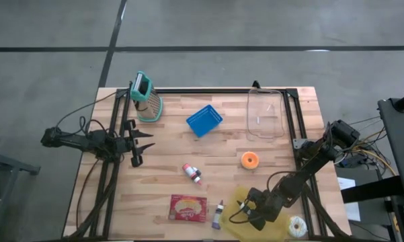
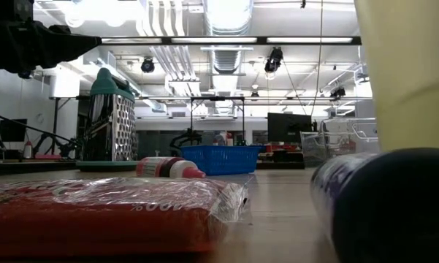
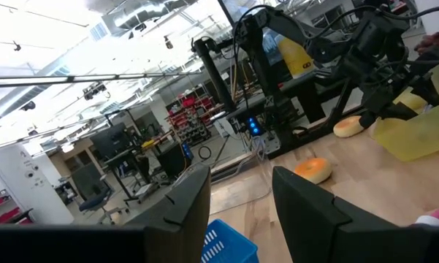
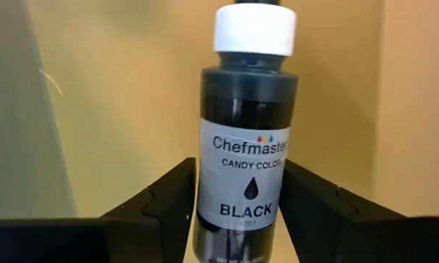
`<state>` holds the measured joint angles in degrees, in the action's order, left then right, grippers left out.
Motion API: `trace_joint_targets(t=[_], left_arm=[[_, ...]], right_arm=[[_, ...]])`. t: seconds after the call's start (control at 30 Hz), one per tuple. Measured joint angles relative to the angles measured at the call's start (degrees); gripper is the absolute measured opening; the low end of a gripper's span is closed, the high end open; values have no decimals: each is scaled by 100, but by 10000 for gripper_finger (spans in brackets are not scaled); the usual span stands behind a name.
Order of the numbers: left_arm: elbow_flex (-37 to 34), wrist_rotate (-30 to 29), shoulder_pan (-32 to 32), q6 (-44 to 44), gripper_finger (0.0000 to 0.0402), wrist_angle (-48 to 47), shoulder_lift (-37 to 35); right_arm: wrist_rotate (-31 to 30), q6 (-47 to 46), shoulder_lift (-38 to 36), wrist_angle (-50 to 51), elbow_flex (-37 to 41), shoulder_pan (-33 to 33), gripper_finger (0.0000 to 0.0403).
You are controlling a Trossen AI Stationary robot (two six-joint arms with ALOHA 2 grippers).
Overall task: Pick & Place Food Item
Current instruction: Put the big black food coloring into the yellow bin
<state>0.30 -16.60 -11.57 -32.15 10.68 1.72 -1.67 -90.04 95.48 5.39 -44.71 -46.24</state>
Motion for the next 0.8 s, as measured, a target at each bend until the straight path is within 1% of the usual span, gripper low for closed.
trace_joint_targets(t=[0.33,0.43,0.8], left_arm=[[0,0,0,1,152,-1,0],[0,-1,2,1,152,-2,0],[1,-1,1,1,152,-2,0]], right_arm=[[2,-6,0,-19,4,0,190],[0,-181,-41,-15,10,2,188],[-6,-316,-321,396,31,0,176]])
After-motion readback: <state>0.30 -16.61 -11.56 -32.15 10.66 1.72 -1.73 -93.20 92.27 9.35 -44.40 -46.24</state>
